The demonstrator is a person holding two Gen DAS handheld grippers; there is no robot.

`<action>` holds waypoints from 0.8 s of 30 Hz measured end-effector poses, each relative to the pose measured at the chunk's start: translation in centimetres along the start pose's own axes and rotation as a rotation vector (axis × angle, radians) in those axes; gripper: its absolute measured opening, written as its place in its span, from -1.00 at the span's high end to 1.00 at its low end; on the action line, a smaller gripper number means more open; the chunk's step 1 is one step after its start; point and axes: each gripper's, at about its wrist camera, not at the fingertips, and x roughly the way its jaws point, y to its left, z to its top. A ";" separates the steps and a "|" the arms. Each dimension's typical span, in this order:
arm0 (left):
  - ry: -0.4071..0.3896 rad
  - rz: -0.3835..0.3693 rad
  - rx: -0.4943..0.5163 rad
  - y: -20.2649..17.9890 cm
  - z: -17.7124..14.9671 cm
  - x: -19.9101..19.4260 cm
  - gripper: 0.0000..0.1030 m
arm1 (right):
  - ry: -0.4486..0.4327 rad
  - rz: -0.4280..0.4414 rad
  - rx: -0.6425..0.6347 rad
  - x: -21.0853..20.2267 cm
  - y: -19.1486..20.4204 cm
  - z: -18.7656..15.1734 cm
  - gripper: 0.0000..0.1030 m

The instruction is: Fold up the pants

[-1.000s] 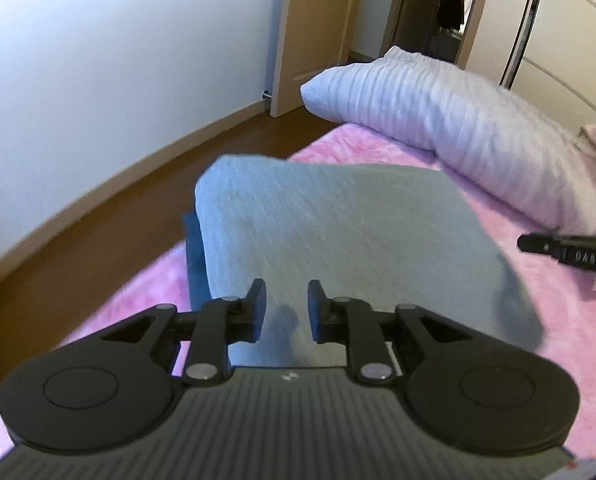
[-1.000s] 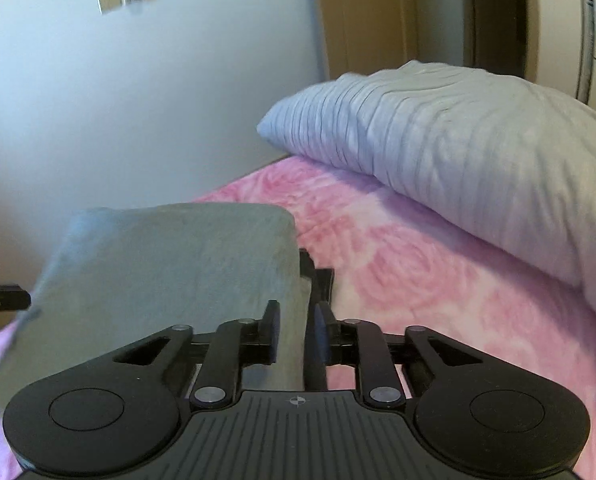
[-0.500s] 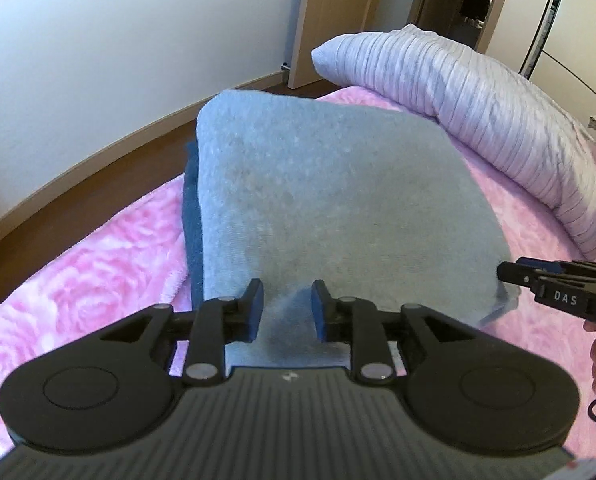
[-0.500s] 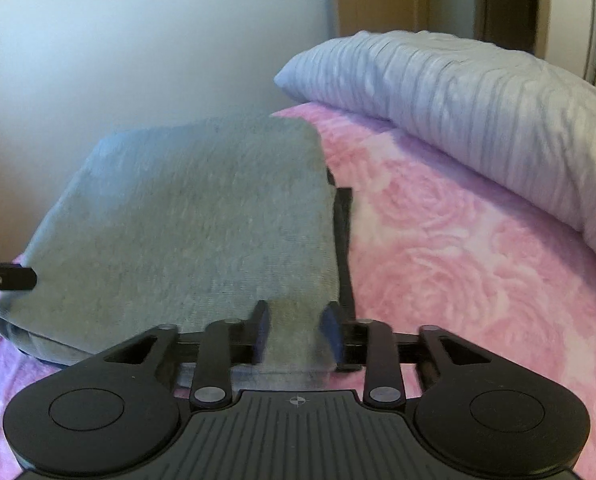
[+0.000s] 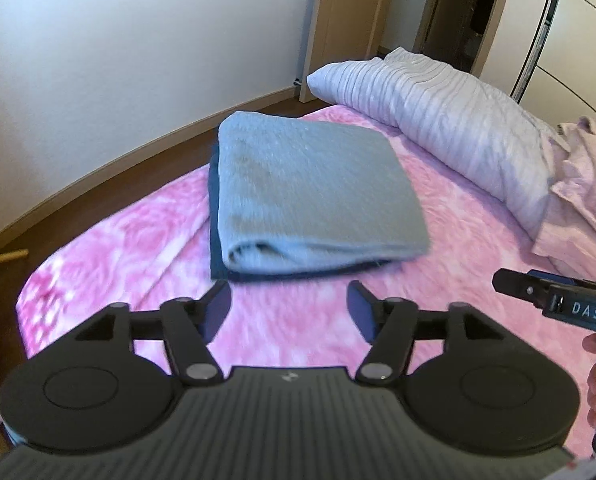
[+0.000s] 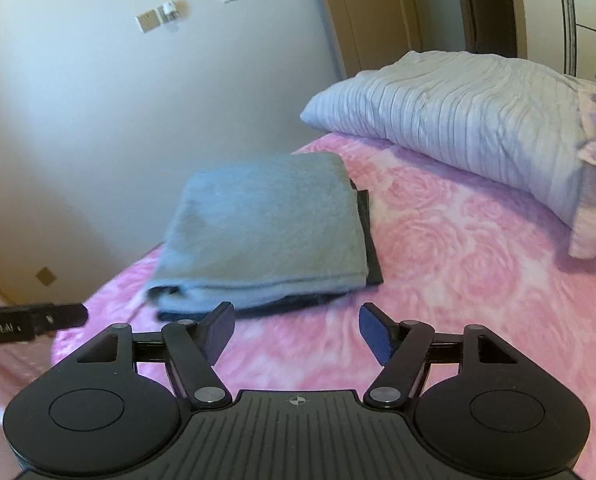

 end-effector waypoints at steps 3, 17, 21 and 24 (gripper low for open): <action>-0.015 0.006 -0.005 -1.7 -1.6 -5.7 -0.36 | 0.001 0.015 -0.012 -6.0 1.3 -0.9 -0.28; -0.115 0.010 0.018 -11.4 -10.5 -27.6 -0.77 | -0.018 0.061 -0.107 -29.3 4.2 -6.8 -0.36; -0.151 0.048 0.026 -13.4 -12.6 -31.8 -0.99 | -0.030 0.059 -0.137 -33.9 4.2 -8.4 -0.38; -0.208 0.098 0.064 -14.8 -14.5 -34.5 -0.98 | -0.026 0.060 -0.135 -36.3 4.2 -9.2 -0.39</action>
